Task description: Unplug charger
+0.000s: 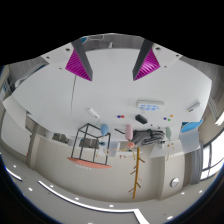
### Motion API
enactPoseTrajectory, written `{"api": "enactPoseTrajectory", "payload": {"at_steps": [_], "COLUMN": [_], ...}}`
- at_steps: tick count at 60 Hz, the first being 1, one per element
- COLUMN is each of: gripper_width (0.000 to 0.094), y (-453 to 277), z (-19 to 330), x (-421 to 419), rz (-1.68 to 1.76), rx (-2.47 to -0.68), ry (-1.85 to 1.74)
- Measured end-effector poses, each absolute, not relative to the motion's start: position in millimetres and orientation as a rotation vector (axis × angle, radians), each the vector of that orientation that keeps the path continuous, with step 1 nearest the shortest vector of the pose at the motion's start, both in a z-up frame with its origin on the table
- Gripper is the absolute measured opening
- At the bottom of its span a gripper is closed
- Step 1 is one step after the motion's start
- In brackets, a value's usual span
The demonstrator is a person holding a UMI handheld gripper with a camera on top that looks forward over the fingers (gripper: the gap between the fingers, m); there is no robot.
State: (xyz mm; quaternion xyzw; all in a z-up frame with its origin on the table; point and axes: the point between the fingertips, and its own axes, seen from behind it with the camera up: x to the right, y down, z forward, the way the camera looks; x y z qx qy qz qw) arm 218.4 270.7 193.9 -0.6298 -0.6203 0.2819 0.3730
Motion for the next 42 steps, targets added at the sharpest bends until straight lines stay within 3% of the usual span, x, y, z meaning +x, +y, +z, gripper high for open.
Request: {"api": "enactPoseTrajectory", "payload": {"at_steps": [42], "gripper_width": [0.0852], "y": [86.4], "z": [142.3], "x": [68.3], "rz": [0.857], "rx": [-1.539], "ry": [-1.619]}}
